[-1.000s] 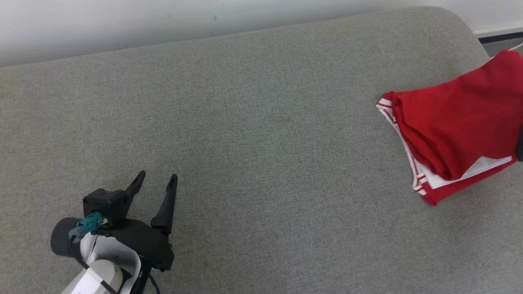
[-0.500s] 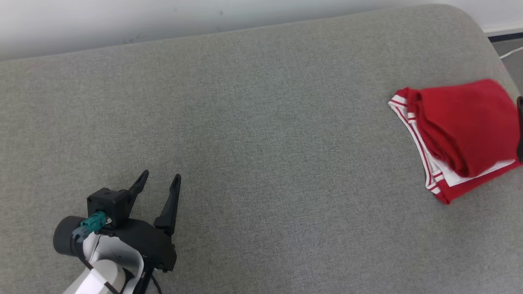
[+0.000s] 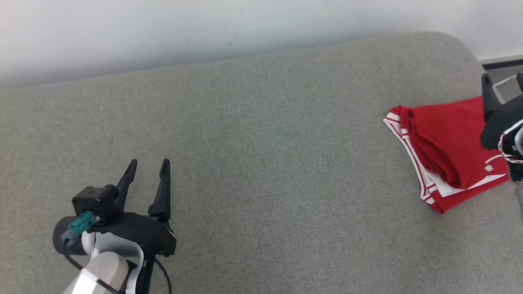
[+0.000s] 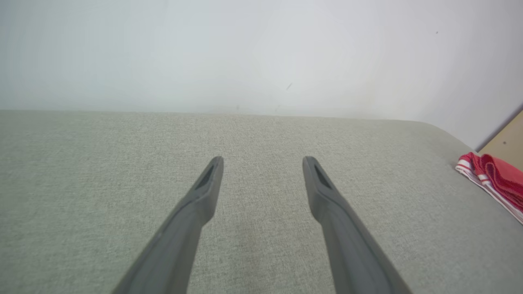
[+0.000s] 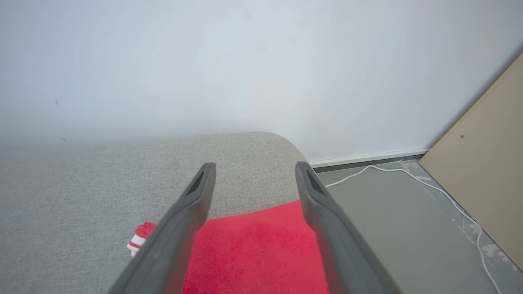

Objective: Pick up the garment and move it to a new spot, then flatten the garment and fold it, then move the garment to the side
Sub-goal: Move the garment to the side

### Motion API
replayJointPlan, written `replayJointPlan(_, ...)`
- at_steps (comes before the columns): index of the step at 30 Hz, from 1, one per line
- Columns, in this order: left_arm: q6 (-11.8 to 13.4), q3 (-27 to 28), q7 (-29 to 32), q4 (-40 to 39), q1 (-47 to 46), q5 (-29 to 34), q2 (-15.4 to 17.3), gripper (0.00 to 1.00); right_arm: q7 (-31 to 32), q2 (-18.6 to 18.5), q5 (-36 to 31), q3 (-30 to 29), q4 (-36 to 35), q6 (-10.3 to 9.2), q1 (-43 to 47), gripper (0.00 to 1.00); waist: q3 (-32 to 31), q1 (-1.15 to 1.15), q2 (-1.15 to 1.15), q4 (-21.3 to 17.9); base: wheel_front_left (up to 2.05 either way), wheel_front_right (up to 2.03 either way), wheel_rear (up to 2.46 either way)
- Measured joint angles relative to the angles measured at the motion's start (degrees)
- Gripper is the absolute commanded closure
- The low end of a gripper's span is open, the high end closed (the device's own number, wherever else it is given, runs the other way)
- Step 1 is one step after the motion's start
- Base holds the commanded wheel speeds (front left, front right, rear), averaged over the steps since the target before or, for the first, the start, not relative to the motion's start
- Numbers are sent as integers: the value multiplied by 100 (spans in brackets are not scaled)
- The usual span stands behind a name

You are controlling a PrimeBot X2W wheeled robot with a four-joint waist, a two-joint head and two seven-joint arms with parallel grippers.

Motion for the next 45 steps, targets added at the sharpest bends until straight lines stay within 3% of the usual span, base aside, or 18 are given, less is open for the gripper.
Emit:
replayJointPlan(9,121,745,-272,171,273,-281,-389,0,-835,417,1055,270,-849,0,770,0,-539,-1,0,80,0,0,0)
replayJointPlan(16,-210,1199,-296,73,707,-123,-630,0,-1090,682,1506,158,-1831,0,1784,0,-920,-1,-1,304,0,0,0)
replayJointPlan(20,-401,1586,-297,-74,977,121,-764,0,-1104,1044,1690,-115,-2435,0,2342,0,-1074,-1,-1,523,0,0,0)
replayJointPlan(27,-771,1871,-297,12,1454,602,-905,0,-1123,1436,1513,-189,-3178,0,3205,0,-1279,-1,-1,897,0,0,0)
replayJointPlan(36,-1058,1750,-297,211,1727,1131,-847,0,-917,1561,1065,105,-3588,0,3999,0,-1456,-1,0,1105,0,0,0)
replayJointPlan(45,-817,1735,-297,102,2105,1684,-708,0,-555,1580,405,166,-4092,0,4608,0,-1461,0,0,939,0,0,0)
